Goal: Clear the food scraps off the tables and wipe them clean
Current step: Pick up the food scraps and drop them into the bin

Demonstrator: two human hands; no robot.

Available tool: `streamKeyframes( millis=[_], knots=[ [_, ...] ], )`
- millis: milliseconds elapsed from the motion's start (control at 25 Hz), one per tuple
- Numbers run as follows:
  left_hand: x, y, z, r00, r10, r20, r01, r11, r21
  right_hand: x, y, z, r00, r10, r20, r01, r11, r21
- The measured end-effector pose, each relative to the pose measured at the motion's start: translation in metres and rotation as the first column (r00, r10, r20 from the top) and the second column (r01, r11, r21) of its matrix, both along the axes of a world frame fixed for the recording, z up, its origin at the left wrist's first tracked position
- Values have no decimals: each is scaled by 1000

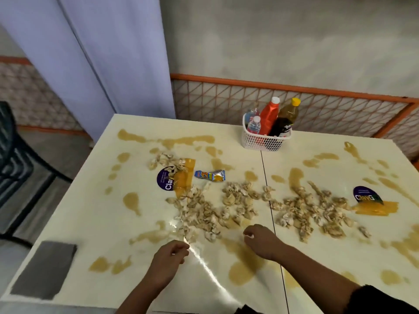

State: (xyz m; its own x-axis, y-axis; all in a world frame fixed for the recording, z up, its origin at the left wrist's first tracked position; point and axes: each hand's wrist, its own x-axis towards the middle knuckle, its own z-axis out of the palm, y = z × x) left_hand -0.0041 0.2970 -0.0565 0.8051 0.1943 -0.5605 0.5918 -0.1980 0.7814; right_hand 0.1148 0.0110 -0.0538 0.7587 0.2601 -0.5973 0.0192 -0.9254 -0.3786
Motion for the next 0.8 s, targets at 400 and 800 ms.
streamKeyframes(
  millis=[400, 800],
  knots=[
    [-1, 39, -22, 1000, 26, -11, -26, 1000, -1, 38, 37, -30, 966, 257, -15, -247, 907, -340],
    [34, 60, -29, 1000, -15, 18, 14, 998, 64, 34, 46, -31, 985, 40, 167, -4, 977, -214]
  ],
)
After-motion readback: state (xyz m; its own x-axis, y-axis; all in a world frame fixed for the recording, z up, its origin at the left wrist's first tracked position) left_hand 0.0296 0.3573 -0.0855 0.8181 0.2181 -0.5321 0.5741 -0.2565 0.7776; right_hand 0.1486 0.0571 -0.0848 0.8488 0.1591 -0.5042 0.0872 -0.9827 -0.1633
